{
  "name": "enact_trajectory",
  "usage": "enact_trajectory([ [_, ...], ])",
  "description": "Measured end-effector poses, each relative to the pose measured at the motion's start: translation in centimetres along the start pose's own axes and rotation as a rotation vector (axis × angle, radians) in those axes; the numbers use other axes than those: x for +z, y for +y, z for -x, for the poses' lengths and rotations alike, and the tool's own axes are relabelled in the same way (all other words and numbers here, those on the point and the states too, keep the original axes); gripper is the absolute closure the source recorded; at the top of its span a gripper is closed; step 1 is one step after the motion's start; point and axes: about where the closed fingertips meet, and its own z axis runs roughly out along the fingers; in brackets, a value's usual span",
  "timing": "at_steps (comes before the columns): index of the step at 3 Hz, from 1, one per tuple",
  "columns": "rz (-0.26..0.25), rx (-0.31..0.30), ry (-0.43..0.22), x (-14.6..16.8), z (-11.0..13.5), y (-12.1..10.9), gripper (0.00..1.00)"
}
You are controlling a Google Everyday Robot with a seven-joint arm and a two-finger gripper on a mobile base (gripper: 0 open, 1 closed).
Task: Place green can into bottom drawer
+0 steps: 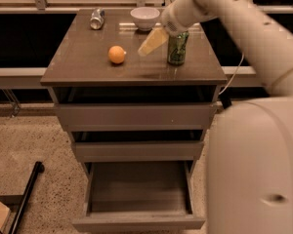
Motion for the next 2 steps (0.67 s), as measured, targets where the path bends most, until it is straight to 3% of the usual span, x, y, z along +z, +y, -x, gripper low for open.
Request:
enact_trajectory([
  [1, 0.099, -0.069, 0.016, 4.4, 1.0, 2.0, 0.00],
  [2, 0.043, -0.038, 0.029, 2.2, 0.3, 0.9, 0.00],
])
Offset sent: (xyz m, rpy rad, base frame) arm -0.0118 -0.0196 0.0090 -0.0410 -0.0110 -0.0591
